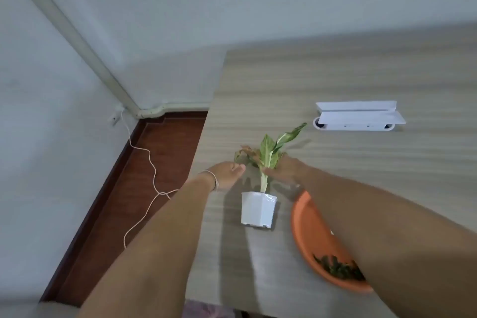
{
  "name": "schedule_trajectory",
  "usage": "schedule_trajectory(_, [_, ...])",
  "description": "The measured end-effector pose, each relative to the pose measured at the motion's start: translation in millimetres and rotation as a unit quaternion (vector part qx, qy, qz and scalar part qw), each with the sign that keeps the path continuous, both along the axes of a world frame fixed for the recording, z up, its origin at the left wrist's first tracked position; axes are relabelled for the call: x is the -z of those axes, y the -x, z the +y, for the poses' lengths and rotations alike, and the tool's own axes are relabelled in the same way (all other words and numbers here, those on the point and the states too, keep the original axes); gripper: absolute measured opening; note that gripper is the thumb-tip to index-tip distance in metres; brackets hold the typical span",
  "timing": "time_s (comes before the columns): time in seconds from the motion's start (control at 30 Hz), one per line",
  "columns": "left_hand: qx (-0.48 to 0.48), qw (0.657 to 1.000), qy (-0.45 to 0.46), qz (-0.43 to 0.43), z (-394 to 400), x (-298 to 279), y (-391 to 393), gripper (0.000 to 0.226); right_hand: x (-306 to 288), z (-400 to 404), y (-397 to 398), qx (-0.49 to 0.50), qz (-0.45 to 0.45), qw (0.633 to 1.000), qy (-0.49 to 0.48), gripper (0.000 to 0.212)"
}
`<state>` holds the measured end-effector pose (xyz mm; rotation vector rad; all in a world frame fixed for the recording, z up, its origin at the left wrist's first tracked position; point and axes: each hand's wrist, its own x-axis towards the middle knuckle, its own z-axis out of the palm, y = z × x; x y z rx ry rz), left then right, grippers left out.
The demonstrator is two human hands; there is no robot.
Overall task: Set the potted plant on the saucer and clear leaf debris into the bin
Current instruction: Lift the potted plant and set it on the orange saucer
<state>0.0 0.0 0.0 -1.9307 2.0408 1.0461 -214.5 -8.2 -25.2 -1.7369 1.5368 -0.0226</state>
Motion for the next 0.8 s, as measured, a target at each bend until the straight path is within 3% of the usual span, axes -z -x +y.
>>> schedule_trajectory(0.13, [-0.067,0.995,-0.072,0.033,18.9,40.0,-5.8,0.057,38.2,31.0,-3.8,0.072,0.018,0.992,-0.099,0.07])
schedule_trajectory(0.23, [-0.106,0.986,-0.107,0.075,29.6,60.2,-2.5,0.061,53.2,43.1,-11.3,0.185,-0.067,0.969,-0.152,0.08])
schedule_trajectory(0.3, [-0.137,0.978,-0.111,0.115,35.0,70.3,1.8,0.051,57.9,46.1,-11.2,0.221,-0.117,0.954,-0.165,0.079])
schedule_trajectory(0.43, [-0.209,0.955,-0.109,0.183,37.6,93.5,5.7,0.078,63.6,52.6,-5.8,0.217,-0.155,0.948,-0.175,0.073])
schedule_trajectory(0.6, [-0.259,0.92,-0.136,0.26,39.4,96.1,8.4,0.064,71.5,53.7,3.2,0.225,-0.178,0.941,-0.181,0.075])
schedule_trajectory(0.8, [-0.249,0.911,-0.1,0.314,28.3,64.5,30.3,0.045,53.3,47.7,23.0,0.228,-0.22,0.937,-0.147,0.052])
